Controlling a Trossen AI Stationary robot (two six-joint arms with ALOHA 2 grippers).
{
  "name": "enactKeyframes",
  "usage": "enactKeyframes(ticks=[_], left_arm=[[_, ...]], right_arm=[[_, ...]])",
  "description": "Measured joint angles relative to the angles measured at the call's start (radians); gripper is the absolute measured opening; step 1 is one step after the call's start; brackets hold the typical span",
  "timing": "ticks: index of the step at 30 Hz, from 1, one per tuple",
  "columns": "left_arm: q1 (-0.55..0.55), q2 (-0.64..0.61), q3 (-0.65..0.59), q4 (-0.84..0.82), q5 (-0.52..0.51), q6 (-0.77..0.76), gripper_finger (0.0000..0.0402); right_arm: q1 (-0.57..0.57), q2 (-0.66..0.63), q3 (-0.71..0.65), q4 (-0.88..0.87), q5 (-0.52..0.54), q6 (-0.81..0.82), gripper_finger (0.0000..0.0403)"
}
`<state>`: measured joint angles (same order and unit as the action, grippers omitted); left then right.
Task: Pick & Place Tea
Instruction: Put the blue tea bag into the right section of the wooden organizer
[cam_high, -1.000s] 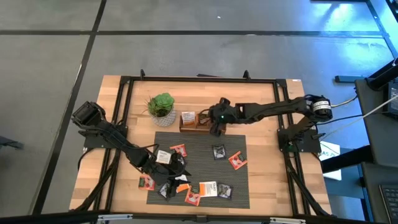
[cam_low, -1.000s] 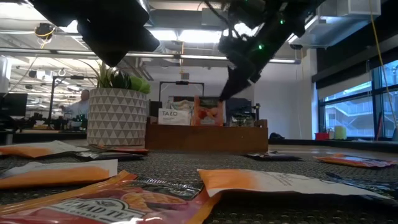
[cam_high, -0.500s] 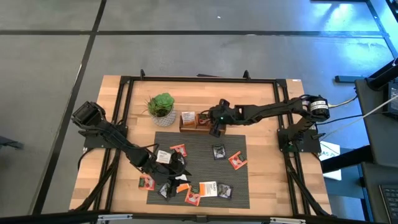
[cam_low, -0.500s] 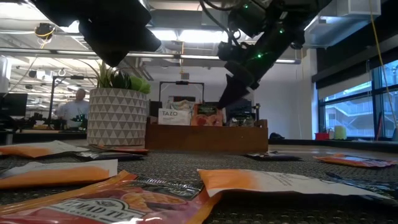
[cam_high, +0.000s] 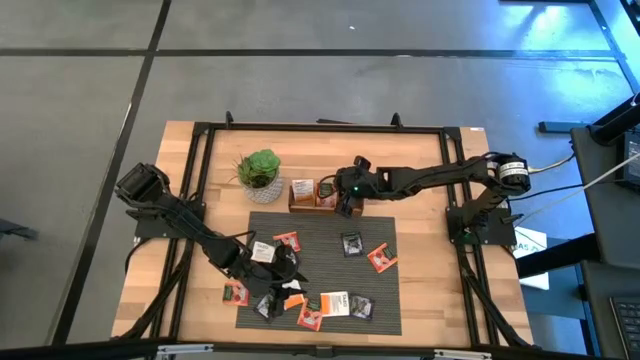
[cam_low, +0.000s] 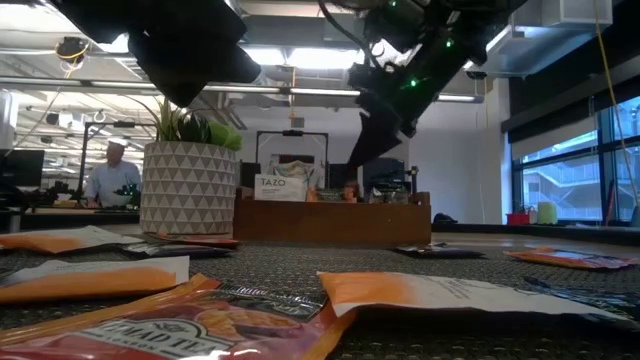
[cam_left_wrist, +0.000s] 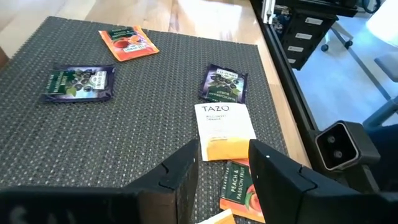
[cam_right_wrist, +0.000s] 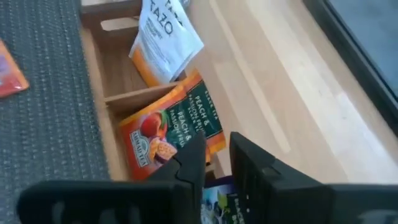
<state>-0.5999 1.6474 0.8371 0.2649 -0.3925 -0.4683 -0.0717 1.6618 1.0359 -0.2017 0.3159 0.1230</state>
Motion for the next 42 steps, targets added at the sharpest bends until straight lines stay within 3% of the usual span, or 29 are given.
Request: enactKeyframes(ticks=[6, 15, 19, 24, 30, 36, 42], left_arm=[[0.0, 0.0, 0.0, 0.009, -0.01, 0.004, 0.0136], [0.02, 0.053, 0.0, 0.107, -0.033, 0.152, 0.0136], [0.04, 0.065, 0.0, 0.112, -0.028, 0.16, 0.0136], [0.065, 0.066, 0.0, 0.126, -0.029, 0.151, 0.0136], [0.07, 0.066, 0.0, 0.131, -0.027, 0.175, 0.0136], [0.126, 0.084, 0.0, 0.187, -0.022, 0.171, 0.0136], [0.233, 0.158, 0.002, 0.351, 0.168, 0.229, 0.0136]], right_arm=[[0.111, -0.013, 0.017, 0.0, -0.024, 0.078, 0.0082], [0.284, -0.026, 0.016, -0.097, 0.021, 0.27, 0.0083], [0.332, -0.031, 0.016, -0.14, -0.019, 0.329, 0.0083], [0.393, -0.033, 0.016, -0.279, -0.035, 0.428, 0.0083], [0.472, -0.037, 0.016, -0.494, 0.09, 0.615, 0.0083], [0.496, -0.067, -0.039, -0.626, 0.05, 0.761, 0.0079], [0.499, -0.262, -0.245, -0.479, 0.041, 0.87, 0.0061]])
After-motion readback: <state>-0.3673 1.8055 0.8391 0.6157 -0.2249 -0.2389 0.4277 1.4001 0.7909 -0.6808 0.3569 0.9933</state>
